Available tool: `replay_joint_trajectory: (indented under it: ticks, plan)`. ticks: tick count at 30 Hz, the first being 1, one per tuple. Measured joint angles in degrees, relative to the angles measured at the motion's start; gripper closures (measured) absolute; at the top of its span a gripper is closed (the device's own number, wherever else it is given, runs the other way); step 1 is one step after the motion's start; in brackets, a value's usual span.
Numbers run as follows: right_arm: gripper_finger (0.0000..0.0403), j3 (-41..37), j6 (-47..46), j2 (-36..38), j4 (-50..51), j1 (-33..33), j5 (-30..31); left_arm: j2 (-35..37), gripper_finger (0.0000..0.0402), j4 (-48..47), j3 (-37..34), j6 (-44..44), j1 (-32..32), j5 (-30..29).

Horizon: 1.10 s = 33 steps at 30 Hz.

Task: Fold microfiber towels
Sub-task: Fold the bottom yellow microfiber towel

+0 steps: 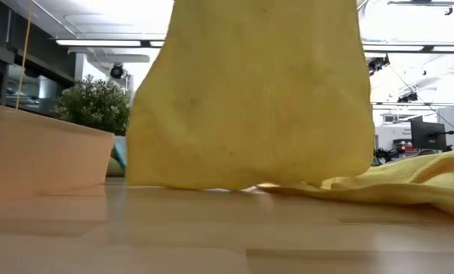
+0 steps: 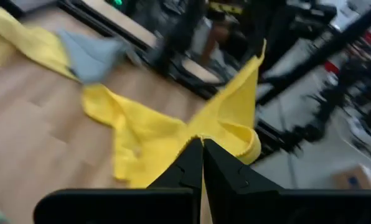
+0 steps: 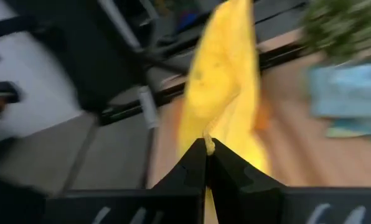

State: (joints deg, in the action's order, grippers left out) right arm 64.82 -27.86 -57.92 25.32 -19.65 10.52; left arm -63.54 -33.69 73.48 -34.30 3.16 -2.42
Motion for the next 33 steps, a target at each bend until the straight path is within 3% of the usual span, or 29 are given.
replay_joint_trajectory:
  ticks: [9, 15, 19, 23, 27, 33]
  plan:
    - [0.0403, 2.65, 12.09, 2.61, 7.50, 15.71, 0.33, -0.18, 0.0401, -2.85, 1.82, 9.76, 17.61, 6.62]
    - [0.0403, 9.34, 18.11, 2.00, 13.22, 20.44, 0.47, -0.10, 0.0401, -8.52, 8.48, 17.57, 21.99, 6.60]
    - [0.0403, 10.60, 19.63, 1.86, 14.18, 19.21, 0.87, -0.08, 0.0401, -11.79, 9.80, 18.84, 18.70, 6.16]
    - [0.0403, 9.83, 18.44, 0.84, 15.71, 15.56, 0.96, -1.10, 0.0401, -17.13, 9.80, 17.62, 11.02, 2.00]
    - [0.0403, 6.70, 14.41, -1.86, 16.81, 10.61, 0.68, -4.25, 0.0401, -23.39, 9.72, 11.80, 1.47, -4.81]
    - [0.0403, 6.93, 10.62, -5.92, 16.79, 5.61, -2.29, -6.65, 0.0401, -21.53, 9.72, 3.77, -7.95, -6.05]
